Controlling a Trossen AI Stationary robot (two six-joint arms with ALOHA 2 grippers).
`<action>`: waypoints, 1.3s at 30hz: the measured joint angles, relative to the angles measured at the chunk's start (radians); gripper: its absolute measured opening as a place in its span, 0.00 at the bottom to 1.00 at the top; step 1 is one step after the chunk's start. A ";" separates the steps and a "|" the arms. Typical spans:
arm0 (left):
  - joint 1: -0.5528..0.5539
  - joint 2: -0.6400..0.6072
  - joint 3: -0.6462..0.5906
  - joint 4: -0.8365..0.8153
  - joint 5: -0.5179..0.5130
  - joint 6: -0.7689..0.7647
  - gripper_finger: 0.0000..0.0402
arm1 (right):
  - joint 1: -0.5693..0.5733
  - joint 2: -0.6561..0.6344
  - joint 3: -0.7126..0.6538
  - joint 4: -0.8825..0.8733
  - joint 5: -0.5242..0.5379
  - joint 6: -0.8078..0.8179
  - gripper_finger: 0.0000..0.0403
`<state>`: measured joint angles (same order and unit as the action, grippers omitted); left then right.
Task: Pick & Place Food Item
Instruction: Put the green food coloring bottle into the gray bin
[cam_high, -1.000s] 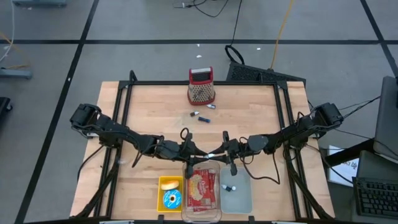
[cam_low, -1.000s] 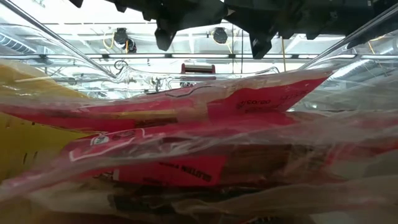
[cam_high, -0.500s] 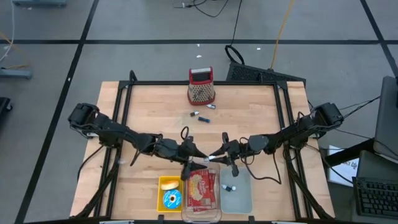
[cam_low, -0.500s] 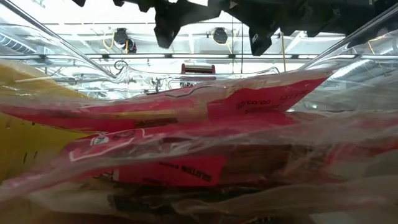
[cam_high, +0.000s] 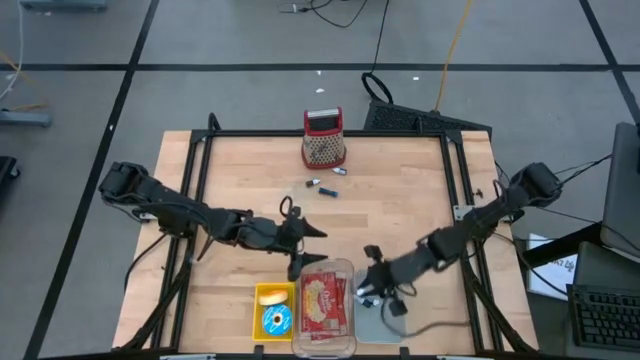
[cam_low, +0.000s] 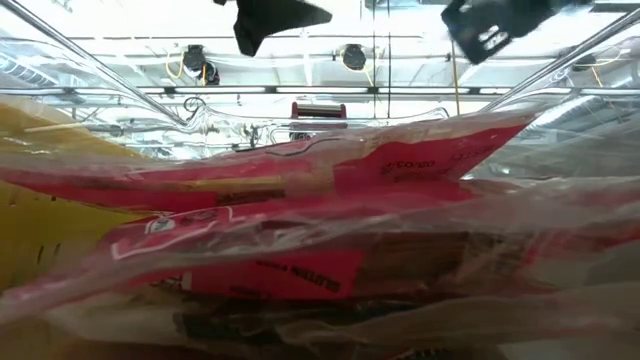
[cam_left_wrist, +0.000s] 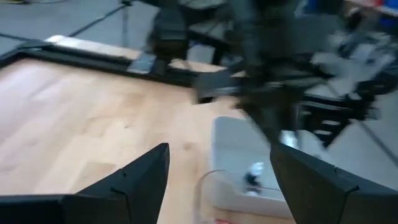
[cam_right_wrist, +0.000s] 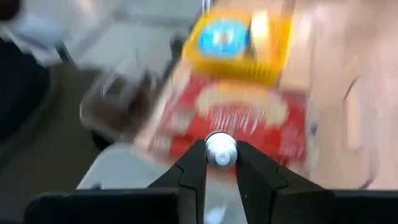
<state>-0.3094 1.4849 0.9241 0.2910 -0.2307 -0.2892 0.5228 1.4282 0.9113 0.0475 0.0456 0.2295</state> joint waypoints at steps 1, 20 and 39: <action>0.003 0.000 0.000 -0.011 -0.019 -0.001 0.70 | 0.021 0.019 0.032 -0.072 0.022 0.014 0.14; 0.017 0.007 0.000 -0.063 -0.059 -0.052 0.70 | 0.026 0.185 0.118 -0.410 0.016 0.067 0.14; 0.017 0.007 0.000 -0.087 -0.058 -0.080 0.70 | 0.020 0.192 0.117 -0.396 0.004 0.059 0.18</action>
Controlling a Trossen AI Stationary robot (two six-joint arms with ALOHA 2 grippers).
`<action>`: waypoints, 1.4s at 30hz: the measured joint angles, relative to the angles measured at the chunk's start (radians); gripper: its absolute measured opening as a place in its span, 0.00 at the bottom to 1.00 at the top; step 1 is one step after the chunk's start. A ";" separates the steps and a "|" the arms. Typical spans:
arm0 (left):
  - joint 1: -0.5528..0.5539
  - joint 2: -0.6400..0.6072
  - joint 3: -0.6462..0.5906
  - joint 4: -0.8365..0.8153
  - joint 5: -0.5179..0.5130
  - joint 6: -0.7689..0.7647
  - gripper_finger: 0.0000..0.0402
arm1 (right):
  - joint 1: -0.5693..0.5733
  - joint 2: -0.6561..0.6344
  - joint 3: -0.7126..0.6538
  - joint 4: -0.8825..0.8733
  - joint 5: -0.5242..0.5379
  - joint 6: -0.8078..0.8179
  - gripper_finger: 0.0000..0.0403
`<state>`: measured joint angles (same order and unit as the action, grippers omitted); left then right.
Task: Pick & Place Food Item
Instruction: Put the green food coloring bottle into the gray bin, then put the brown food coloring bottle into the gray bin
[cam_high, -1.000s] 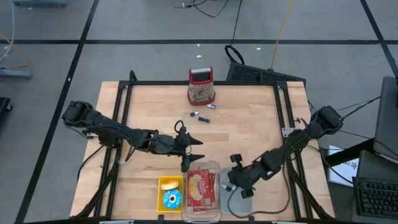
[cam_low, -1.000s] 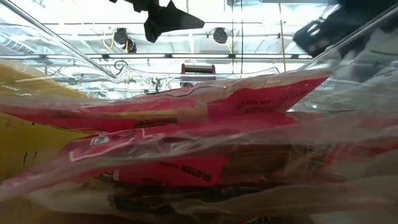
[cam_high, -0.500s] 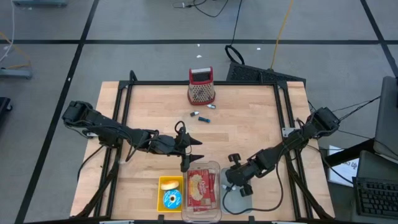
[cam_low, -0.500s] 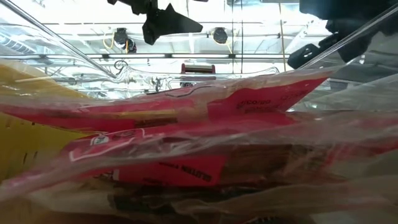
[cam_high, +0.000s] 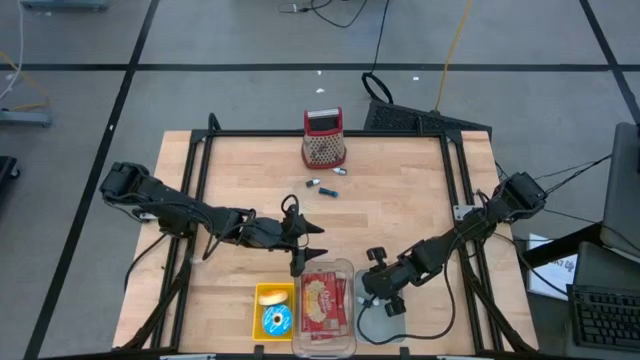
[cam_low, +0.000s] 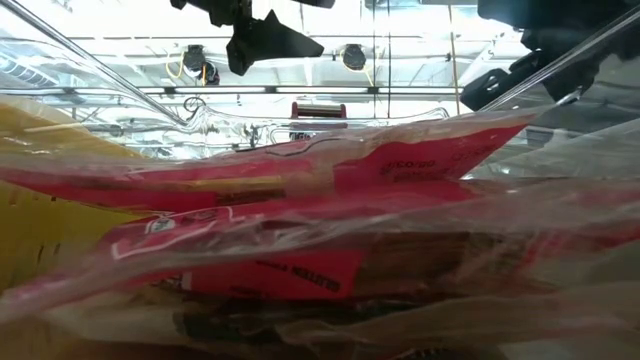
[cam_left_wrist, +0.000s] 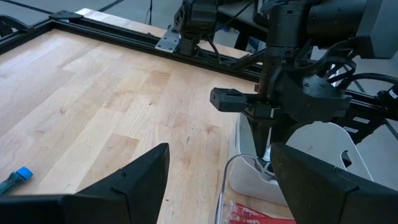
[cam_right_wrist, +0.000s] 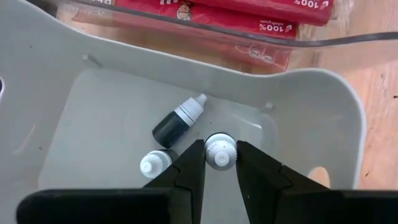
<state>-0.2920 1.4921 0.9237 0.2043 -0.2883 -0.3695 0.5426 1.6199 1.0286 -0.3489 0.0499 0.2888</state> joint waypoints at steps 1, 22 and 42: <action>0.000 0.000 0.000 0.000 0.000 0.000 0.70 | 0.000 0.000 0.000 0.000 0.000 0.006 0.18; 0.000 0.000 0.000 0.000 0.000 -0.002 0.70 | 0.000 0.000 0.000 0.052 -0.002 0.059 0.44; 0.057 0.108 0.000 -0.163 -0.237 -0.049 0.70 | -0.008 -0.238 0.000 0.098 0.105 -0.018 0.43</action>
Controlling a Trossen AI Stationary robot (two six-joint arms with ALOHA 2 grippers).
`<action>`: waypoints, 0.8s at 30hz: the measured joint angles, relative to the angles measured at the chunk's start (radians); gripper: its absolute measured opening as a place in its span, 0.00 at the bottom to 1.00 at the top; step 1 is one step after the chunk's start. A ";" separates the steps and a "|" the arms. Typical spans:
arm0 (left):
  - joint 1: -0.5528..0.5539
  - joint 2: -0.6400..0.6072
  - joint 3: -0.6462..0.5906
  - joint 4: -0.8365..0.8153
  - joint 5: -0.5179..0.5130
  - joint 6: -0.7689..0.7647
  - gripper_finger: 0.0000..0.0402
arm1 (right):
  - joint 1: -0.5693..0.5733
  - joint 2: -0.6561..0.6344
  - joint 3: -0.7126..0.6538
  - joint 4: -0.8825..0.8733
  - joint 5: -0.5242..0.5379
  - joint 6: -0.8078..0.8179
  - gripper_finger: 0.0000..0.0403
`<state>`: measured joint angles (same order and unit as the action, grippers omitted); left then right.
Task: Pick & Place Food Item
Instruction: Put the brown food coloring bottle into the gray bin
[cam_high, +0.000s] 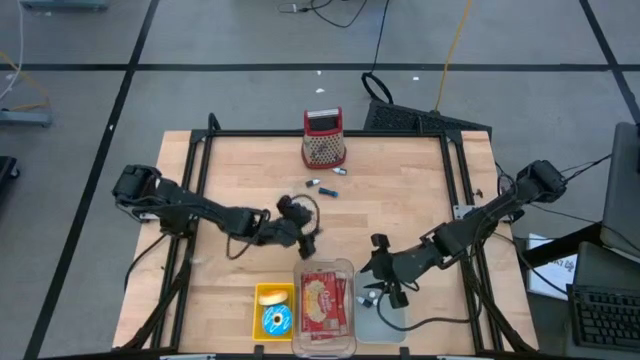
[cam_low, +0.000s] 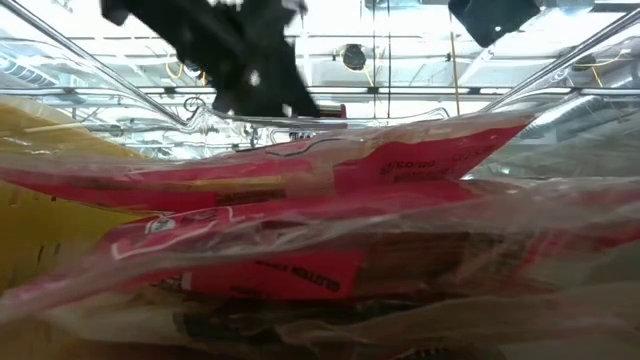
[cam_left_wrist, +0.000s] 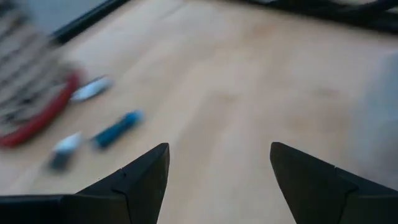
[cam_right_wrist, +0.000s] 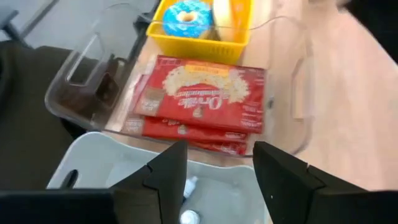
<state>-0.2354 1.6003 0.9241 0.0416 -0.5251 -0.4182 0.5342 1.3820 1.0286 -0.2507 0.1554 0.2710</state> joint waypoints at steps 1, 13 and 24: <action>0.022 0.001 0.000 -0.040 -0.012 -0.014 0.70 | 0.000 -0.003 0.000 -0.001 0.006 -0.003 0.43; 0.349 0.040 0.002 -0.178 0.210 0.060 0.70 | -0.011 0.003 -0.007 0.002 0.005 -0.051 0.43; 0.479 0.185 0.000 -0.051 0.316 0.102 0.70 | -0.010 0.003 -0.007 -0.006 0.001 -0.056 0.42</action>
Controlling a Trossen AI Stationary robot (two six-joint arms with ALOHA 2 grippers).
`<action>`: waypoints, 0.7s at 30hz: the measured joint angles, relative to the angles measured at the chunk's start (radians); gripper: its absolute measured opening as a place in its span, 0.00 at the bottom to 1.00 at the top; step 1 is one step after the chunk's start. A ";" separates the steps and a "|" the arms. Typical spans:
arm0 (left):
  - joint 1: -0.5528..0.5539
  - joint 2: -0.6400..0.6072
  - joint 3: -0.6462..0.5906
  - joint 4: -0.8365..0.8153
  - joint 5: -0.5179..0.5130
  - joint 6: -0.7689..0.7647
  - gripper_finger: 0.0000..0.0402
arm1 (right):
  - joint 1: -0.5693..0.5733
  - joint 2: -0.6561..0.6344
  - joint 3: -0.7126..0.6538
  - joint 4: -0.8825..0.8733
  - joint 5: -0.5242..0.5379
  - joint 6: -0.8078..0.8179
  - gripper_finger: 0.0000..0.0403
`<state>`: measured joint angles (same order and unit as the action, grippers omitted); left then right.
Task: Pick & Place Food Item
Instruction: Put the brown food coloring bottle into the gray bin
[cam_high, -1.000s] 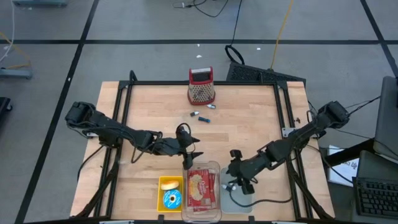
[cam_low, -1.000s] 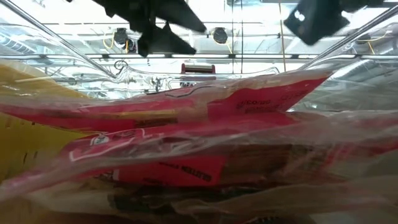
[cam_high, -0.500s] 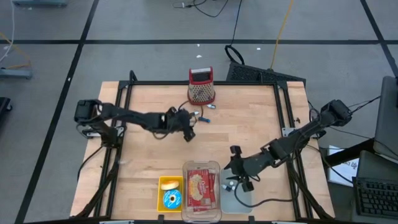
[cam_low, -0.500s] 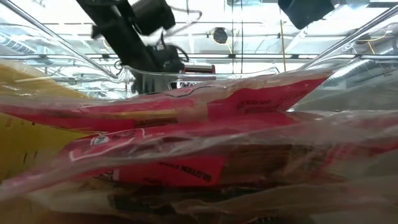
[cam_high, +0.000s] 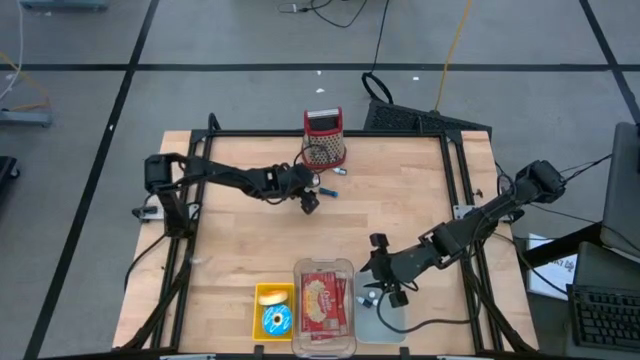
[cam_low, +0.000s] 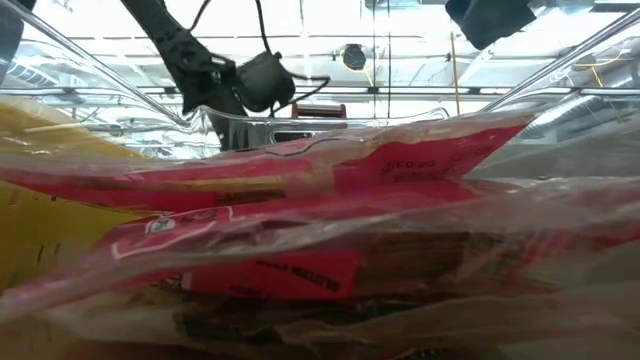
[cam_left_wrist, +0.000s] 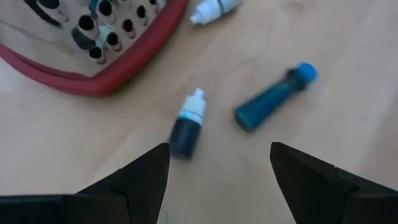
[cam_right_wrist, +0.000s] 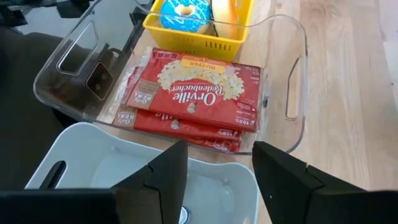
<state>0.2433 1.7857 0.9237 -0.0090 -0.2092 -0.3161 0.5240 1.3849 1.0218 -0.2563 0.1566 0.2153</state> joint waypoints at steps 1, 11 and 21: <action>0.005 0.013 0.000 0.013 0.000 0.000 0.70 | 0.000 0.000 0.000 -0.003 0.000 0.000 0.42; 0.022 0.103 0.001 0.082 0.016 0.008 0.70 | 0.000 0.000 0.000 -0.001 0.000 0.000 0.41; 0.005 0.100 0.001 0.103 -0.021 0.121 0.70 | 0.000 0.000 0.000 -0.003 0.000 0.000 0.41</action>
<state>0.2482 1.8858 0.9247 0.0940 -0.2298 -0.1948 0.5243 1.3852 1.0214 -0.2590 0.1566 0.2155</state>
